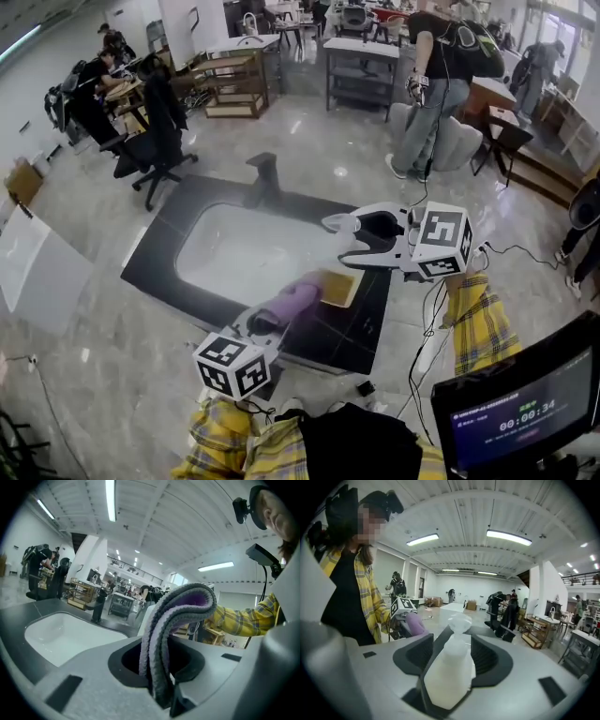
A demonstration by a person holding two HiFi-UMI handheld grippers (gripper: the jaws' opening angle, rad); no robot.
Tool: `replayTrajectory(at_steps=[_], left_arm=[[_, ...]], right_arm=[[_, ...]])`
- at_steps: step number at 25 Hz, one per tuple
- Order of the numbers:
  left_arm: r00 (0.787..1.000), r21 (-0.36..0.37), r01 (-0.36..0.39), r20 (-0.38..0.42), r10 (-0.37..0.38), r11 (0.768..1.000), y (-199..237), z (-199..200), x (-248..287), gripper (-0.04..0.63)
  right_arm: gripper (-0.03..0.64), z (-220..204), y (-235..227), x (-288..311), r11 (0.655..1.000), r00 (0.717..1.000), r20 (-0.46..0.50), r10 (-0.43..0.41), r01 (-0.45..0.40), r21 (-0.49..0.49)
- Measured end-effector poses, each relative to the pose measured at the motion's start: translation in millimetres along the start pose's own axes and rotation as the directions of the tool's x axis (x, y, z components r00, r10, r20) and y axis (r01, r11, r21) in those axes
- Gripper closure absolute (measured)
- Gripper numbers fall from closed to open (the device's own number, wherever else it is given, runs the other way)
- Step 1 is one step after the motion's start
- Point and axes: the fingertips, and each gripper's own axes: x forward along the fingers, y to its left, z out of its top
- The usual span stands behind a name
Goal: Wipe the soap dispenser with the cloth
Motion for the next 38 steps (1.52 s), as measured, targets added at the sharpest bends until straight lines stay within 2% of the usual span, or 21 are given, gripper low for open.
replayTrajectory(at_steps=[8, 11, 18, 22, 26, 31, 34, 38], left_arm=[[0.999, -0.016, -0.035, -0.038, 0.034, 0.999, -6.9, -15.1, 1.9, 0.523], [0.998, -0.015, -0.043, -0.041, 0.042, 0.999, -8.3, -15.9, 0.2, 0.523], [0.998, -0.011, -0.054, -0.042, 0.053, 0.998, -9.8, -15.9, 2.6, 0.523], [0.998, -0.007, -0.058, -0.041, 0.058, 0.998, -10.1, -15.3, 1.7, 0.523], [0.997, 0.000, -0.066, -0.035, 0.066, 0.998, -12.6, -12.8, 1.8, 0.523], [0.998, 0.005, -0.058, -0.035, 0.058, 0.998, -8.8, -10.4, 7.5, 0.523], [0.998, 0.014, -0.050, -0.035, 0.050, 0.999, -6.5, -9.0, 12.7, 0.523], [0.999, 0.021, -0.026, -0.030, 0.026, 0.999, -7.6, -4.5, 15.0, 0.523]], right_arm=[[0.380, -6.5, -3.1, 6.9, 0.988, 0.985, -0.093, 0.145, -0.149, -0.048], [0.433, -3.7, -0.5, 10.8, 0.977, 0.976, -0.112, 0.187, -0.197, -0.079], [0.434, -4.9, -0.3, 11.2, 0.961, 0.958, -0.109, 0.264, -0.271, -0.054], [0.459, -3.6, 2.0, 12.4, 0.957, 0.955, -0.089, 0.282, -0.287, -0.042], [0.459, -2.4, 2.2, 9.3, 0.978, 0.976, -0.070, 0.208, -0.209, -0.005], [0.459, -3.0, -5.4, 6.3, 0.998, 0.998, -0.037, 0.043, -0.041, 0.058], [0.459, -6.4, -11.2, 4.2, 0.992, 0.996, -0.049, -0.078, 0.082, 0.097], [0.459, -8.7, -15.6, -0.4, 0.962, 0.975, -0.067, -0.210, 0.218, 0.162]])
